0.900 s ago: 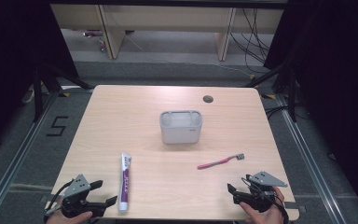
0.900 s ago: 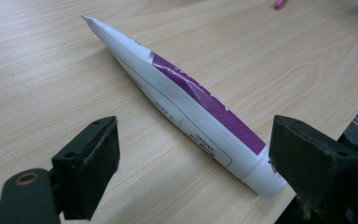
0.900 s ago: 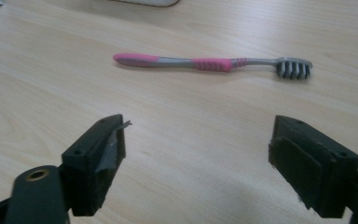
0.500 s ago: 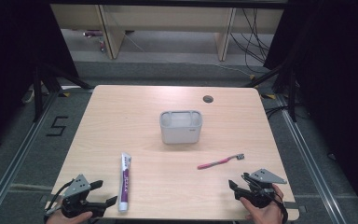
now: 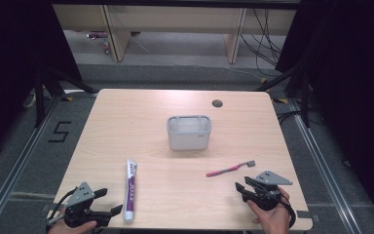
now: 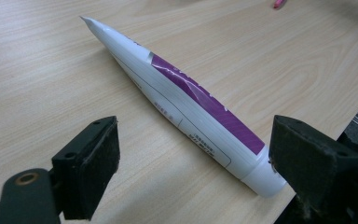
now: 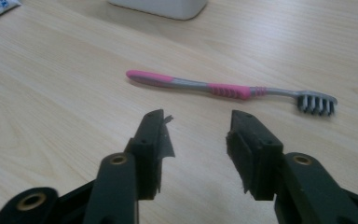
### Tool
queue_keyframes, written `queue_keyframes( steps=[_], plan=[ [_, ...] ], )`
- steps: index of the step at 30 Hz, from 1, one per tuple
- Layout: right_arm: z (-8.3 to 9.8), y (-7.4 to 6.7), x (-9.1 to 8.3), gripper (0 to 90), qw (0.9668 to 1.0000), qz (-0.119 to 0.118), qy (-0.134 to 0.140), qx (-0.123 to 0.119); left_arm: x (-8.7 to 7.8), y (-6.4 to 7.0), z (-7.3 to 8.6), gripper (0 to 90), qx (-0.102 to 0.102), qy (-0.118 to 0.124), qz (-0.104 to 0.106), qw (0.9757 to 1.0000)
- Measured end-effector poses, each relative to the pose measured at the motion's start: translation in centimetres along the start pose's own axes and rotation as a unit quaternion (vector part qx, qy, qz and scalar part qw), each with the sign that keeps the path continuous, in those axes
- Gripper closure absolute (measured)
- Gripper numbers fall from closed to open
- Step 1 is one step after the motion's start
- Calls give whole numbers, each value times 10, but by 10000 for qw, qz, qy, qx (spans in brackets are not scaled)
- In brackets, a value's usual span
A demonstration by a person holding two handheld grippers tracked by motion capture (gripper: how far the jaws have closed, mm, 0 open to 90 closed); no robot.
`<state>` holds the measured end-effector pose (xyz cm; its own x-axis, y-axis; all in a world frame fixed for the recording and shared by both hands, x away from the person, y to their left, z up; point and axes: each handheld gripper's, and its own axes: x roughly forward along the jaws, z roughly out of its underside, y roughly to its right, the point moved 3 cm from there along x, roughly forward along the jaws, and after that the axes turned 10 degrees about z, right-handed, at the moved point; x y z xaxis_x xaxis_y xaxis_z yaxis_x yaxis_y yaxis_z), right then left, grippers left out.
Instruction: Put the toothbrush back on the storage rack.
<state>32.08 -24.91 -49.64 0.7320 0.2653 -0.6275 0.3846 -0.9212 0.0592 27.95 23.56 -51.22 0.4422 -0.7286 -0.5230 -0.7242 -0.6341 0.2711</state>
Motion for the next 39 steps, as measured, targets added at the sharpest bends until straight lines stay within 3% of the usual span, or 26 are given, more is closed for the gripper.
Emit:
queue_keyframes(
  steps=[2, 4, 5, 6, 7, 13, 18, 19, 21, 22, 23, 24, 26, 30, 32, 38, 39],
  plan=[
    [-1, 0, 0, 592, 10000, -54, 25, -55, 0, 0, 0, 160, -11, 13, 12, 10000],
    [-2, -2, 2, 645, 9999, -125, 20, 59, 0, 0, 0, 160, -9, 10, 15, 10000],
    [-5, -1, 3, 717, 9999, -91, 36, -58, 0, 0, 0, 160, -11, 17, 14, 10000],
    [-5, -1, 3, 717, 9999, -91, 36, -58, 0, 0, 0, 160, -7, 19, 9, 10000],
    [-7, -2, 4, 786, 9999, -140, 91, -31, 0, 0, 0, 160, -6, 17, 13, 10000],
    [-13, -3, 14, 895, 9995, -246, 126, -137, 1, 0, 0, 160, -32, 23, 34, 10000],
    [-18, -5, 21, 900, 9996, -171, 75, -233, 1, 0, 1, 160, -27, -2, 33, 10000],
    [-19, -7, 24, 900, 9993, -300, 18, -230, 1, 0, 1, 160, -26, -1, 36, 10000],
    [-23, -9, 29, 900, 9995, -251, -20, -197, 1, 0, 0, 160, -38, 31, 39, 10000],
    [-23, -13, 29, 900, 9996, -235, -120, -26, 1, 0, 0, 160, -38, 10, 28, 10000],
    [-25, -11, 33, 900, 9994, -266, -35, -217, 1, 0, 1, 160, -36, 9, 33, 10000],
    [-27, -14, 35, 900, 9996, -245, -110, -114, 1, 0, 1, 160, -38, 12, 33, 10000],
    [-32, -16, 44, 900, 9990, -299, -94, -306, 1, -1, 0, 160, -38, 22, 21, 10000],
    [-35, -19, 48, 900, 9991, -287, -162, -257, 1, 0, 1, 160, -46, 24, 33, 10000],
    [-39, -20, 53, 900, 9989, -292, -74, -368, 0, -1, 1, 160, 1, -30, 29, 10000],
    [-43, -28, 66, 900, 9987, -365, -263, -246, 0, -1, 1, 160, -2, -31, 24, 10000],
    [-44, -28, 69, 900, 9984, -370, -246, -341, 0, -1, 1, 160, 1, -33, 26, 10000]
  ],
)
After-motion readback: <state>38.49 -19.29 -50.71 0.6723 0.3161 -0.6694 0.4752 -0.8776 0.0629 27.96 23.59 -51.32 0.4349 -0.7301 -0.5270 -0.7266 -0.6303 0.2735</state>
